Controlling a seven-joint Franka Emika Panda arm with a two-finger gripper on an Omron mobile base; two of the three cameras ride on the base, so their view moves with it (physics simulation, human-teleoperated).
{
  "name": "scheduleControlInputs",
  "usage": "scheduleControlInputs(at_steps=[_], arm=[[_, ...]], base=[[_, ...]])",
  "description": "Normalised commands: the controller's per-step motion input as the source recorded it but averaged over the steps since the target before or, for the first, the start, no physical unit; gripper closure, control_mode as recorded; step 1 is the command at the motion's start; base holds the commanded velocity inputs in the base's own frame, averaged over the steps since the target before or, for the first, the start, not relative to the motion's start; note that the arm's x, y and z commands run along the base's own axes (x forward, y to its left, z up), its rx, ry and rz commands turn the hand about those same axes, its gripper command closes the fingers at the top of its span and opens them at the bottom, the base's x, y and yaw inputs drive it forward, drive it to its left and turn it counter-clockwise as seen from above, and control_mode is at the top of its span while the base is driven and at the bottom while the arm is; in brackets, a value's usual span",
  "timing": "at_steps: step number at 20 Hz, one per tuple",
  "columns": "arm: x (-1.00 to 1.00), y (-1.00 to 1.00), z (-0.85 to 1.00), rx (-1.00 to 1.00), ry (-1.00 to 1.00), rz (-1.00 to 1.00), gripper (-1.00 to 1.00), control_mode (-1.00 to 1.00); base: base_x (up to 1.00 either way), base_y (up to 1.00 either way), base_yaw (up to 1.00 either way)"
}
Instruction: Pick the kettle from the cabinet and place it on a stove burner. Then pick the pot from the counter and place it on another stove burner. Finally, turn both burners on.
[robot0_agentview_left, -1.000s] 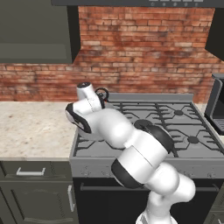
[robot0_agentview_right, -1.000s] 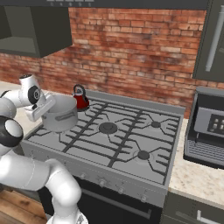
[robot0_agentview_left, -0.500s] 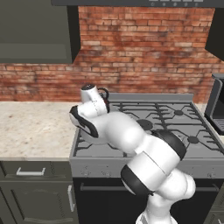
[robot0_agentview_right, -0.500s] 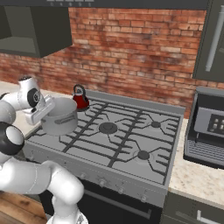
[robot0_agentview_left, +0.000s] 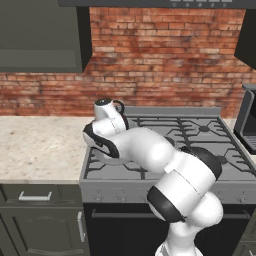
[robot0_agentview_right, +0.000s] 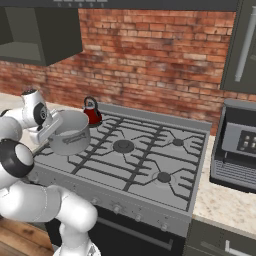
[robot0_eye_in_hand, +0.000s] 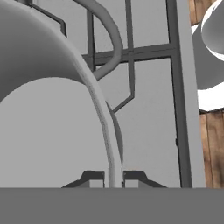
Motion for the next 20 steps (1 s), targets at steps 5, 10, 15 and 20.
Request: scheduleControlInputs(at_steps=[5,10,15,20], arm=[[0.0,0.0,-0.07,0.0,0.0,0.0,1.0,-1.0],[-0.06,-0.01,0.0,0.0,-0.01,0.0,1.0,-1.0],[-0.03,0.0,0.0,0.0,-0.02,0.0,-1.0,-1.0],[-0.01,0.0,0.0,0.0,-0.04,0.0,-1.0,-1.0]], base=[[0.0,0.0,0.0],[0.0,0.0,0.0],[0.0,0.0,0.0],[0.0,0.0,0.0]])
